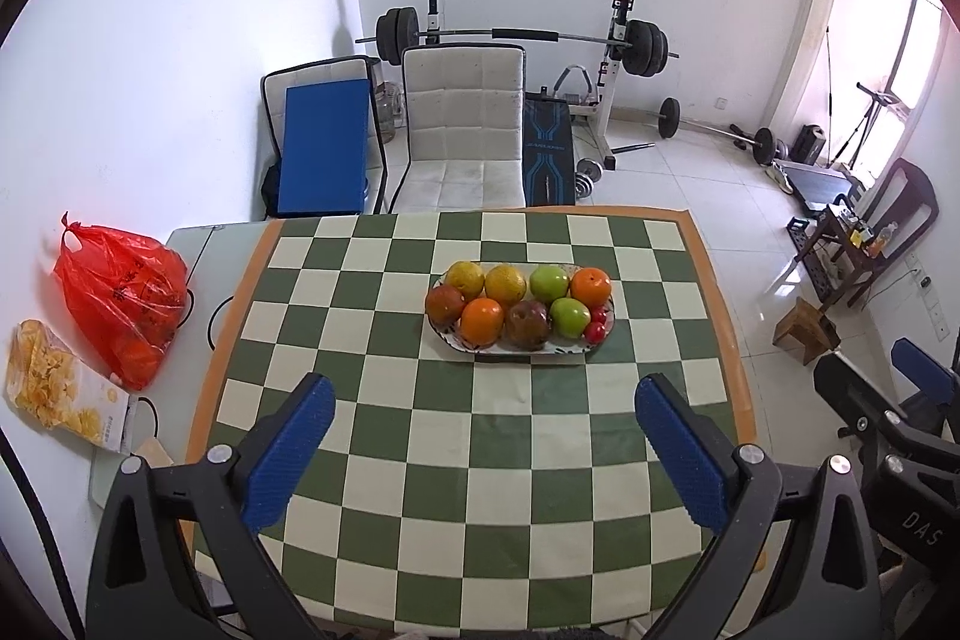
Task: Organize fruits
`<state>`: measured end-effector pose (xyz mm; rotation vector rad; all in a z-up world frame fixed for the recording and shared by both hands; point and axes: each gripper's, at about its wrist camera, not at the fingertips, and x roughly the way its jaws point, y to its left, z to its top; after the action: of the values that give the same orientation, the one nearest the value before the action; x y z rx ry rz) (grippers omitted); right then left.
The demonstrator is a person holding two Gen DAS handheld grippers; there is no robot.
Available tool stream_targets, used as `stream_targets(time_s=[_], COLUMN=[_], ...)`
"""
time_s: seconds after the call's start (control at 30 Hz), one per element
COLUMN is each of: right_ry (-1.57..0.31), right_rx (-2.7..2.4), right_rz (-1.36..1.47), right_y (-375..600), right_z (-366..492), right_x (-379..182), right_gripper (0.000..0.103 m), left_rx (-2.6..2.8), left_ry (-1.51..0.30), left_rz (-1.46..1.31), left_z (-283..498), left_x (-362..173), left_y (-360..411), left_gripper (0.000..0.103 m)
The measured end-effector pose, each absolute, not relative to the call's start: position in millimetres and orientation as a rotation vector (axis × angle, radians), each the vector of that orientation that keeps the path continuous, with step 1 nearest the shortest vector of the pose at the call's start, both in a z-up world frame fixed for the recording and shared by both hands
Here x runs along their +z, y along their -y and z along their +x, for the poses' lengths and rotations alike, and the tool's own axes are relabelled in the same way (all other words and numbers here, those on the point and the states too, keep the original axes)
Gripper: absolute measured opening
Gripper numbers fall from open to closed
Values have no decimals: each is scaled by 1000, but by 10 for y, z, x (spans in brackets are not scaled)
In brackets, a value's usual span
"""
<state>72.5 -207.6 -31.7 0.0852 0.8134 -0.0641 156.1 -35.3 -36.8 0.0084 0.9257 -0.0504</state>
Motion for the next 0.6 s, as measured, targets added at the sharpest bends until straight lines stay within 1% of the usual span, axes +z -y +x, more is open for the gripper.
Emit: stream_targets(time_s=[0.33,0.6], right_ry=[-883,-949], right_rx=[-62,-74], right_rz=[66,58], right_y=[2096,2116], right_z=[1403,1788], right_x=[-882,-1246], right_gripper=[101,101], left_rx=[8,28], left_ry=[-964,-993], left_rz=[47,50], left_z=[2072,2290], left_x=[-802,-1057], left_y=[402,398], left_gripper=[103,103])
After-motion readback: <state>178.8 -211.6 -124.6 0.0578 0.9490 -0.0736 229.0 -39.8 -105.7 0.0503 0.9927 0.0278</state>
